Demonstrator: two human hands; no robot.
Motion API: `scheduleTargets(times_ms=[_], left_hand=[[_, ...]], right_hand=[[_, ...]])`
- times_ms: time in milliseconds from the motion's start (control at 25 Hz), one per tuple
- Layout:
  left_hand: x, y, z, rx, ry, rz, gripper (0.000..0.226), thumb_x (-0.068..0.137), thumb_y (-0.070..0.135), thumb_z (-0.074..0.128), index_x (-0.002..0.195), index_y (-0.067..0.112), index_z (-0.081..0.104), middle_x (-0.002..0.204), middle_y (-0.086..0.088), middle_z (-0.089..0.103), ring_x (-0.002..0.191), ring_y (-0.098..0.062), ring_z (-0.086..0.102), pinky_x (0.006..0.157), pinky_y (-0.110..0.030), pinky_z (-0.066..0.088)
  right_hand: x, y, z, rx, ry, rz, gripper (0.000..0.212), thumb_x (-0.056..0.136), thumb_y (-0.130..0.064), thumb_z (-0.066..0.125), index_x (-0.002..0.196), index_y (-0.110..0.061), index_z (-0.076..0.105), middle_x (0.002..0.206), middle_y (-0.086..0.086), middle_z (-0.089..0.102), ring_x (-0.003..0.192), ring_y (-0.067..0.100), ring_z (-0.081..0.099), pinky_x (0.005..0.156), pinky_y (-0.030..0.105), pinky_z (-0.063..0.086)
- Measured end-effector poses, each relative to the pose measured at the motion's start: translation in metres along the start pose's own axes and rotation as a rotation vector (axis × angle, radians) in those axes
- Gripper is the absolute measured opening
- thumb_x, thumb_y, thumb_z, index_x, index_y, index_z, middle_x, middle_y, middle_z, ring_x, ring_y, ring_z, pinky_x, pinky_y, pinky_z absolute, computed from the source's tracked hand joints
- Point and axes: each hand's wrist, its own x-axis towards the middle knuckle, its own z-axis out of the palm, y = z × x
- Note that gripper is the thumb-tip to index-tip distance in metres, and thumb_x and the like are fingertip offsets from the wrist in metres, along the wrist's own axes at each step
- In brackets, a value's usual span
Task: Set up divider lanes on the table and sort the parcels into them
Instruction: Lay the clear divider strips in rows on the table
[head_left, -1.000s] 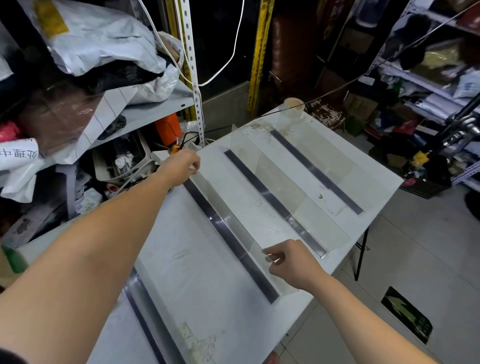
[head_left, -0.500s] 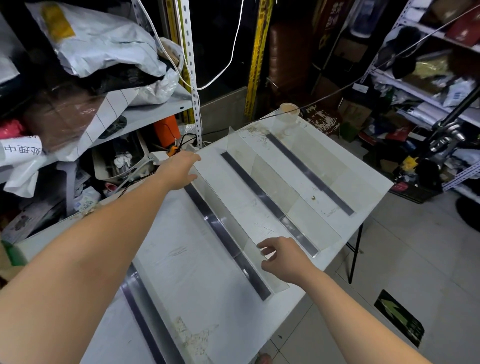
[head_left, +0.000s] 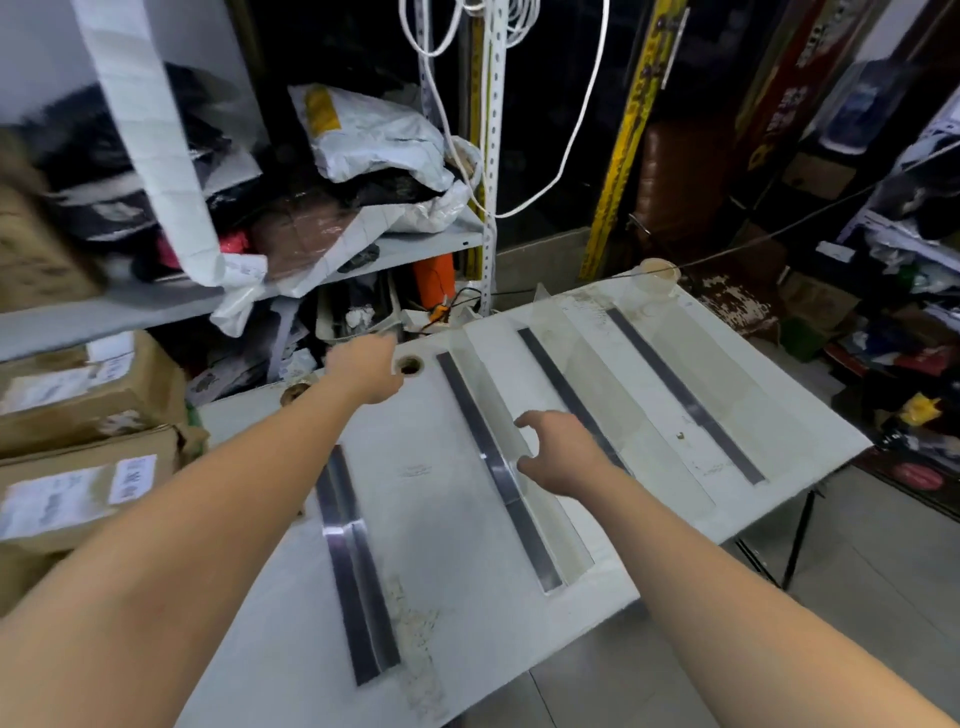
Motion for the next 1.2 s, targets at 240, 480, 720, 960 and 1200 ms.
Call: scheduleTargets(times_ms=[240,480,720,960,1200], left_hand=[[-0.1,-0.026,-0.025,-0.067,-0.003,-0.149,0.039,0.096,0.037,0.058,0.126,0.013,0.053,0.114,-0.007,0.061,0.103,-0.03,0.06,0.077,-0.042,0.052],[-0.169,-0.043,-0.016,0.019,0.009,-0.239,0.045,0.092,0.04,0.059,0.13,0.016,0.057,0.123,-0.006,0.064,0.109,-0.029,0.062,0.071,-0.037,0.049],[-0.192,-0.067,0.013,-0.026,-0.008,-0.249,0.045,0.093,0.04,0.059,0.132,0.018,0.057,0.132,-0.005,0.06,0.117,-0.029,0.059,0.091,-0.042,0.053],[-0.178,-0.082,0.041,-0.151,-0.022,-0.079,0.048,0.096,0.033,0.062,0.141,0.02,0.053,0.139,-0.003,0.052,0.127,-0.028,0.051,0.098,-0.047,0.051],[-0.147,-0.082,0.065,-0.207,0.012,0.23,0.042,0.089,0.006,0.064,0.13,0.016,0.062,0.126,0.001,0.057,0.118,-0.021,0.052,0.097,-0.039,0.048]], right_hand=[[-0.001,-0.051,-0.018,-0.065,0.008,-0.224,0.06,0.086,-0.025,0.07,0.143,-0.019,0.053,0.139,0.006,0.061,0.125,0.027,0.056,0.096,0.038,0.051],[-0.012,-0.09,-0.006,-0.059,-0.047,-0.352,0.059,0.09,-0.029,0.069,0.146,-0.021,0.051,0.14,0.006,0.059,0.125,0.025,0.056,0.094,0.037,0.052],[-0.022,-0.117,0.024,-0.026,-0.085,-0.368,0.056,0.089,-0.029,0.07,0.142,-0.019,0.055,0.133,0.007,0.063,0.118,0.025,0.059,0.093,0.039,0.054],[-0.021,-0.132,0.068,0.03,-0.161,-0.263,0.054,0.089,-0.029,0.071,0.14,-0.018,0.056,0.133,0.006,0.064,0.116,0.023,0.061,0.093,0.034,0.053],[-0.02,-0.138,0.109,0.101,-0.218,-0.137,0.057,0.085,-0.033,0.078,0.136,-0.016,0.06,0.127,0.006,0.067,0.108,0.021,0.065,0.091,0.03,0.051]])
